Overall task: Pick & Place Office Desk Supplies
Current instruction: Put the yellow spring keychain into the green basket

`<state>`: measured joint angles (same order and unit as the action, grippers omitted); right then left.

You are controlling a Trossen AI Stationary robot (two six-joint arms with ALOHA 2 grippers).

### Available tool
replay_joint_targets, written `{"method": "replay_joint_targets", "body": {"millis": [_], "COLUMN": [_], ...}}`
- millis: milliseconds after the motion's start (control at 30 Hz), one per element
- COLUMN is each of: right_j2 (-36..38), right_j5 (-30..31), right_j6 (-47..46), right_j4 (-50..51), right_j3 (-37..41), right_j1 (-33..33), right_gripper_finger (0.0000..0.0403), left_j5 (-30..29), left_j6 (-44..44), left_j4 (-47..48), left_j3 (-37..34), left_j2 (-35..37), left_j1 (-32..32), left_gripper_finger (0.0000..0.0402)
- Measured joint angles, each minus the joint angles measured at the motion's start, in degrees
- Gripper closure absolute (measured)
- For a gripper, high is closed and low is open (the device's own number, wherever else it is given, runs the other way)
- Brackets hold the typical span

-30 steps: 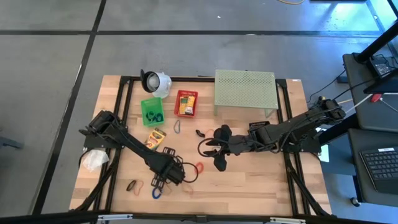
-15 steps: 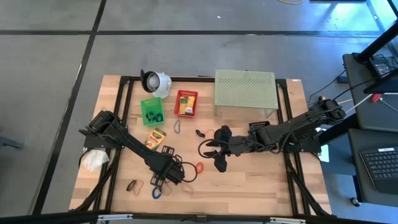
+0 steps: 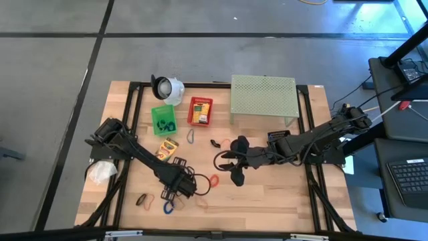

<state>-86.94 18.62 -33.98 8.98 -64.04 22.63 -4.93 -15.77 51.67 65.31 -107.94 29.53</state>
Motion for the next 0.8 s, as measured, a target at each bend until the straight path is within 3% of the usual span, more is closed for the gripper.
{"method": "replay_joint_targets", "body": {"millis": [467,800], "right_j2": [0.0,-0.01], "right_j5": [0.01,0.0], "right_j6": [0.2,0.42], "right_j4": [-0.45,-0.59], "right_j3": [0.01,0.0], "right_j1": [-0.02,-0.02], "right_gripper_finger": [0.0199,0.0199], "left_j5": [0.63,-2.96], "left_j6": [-2.25,0.16], "left_j4": [-0.49,0.53], "left_j3": [-0.12,3.29], "left_j2": [-0.17,-0.74], "left_j1": [0.1,-0.03], "left_gripper_finger": [0.0374,0.0394]}}
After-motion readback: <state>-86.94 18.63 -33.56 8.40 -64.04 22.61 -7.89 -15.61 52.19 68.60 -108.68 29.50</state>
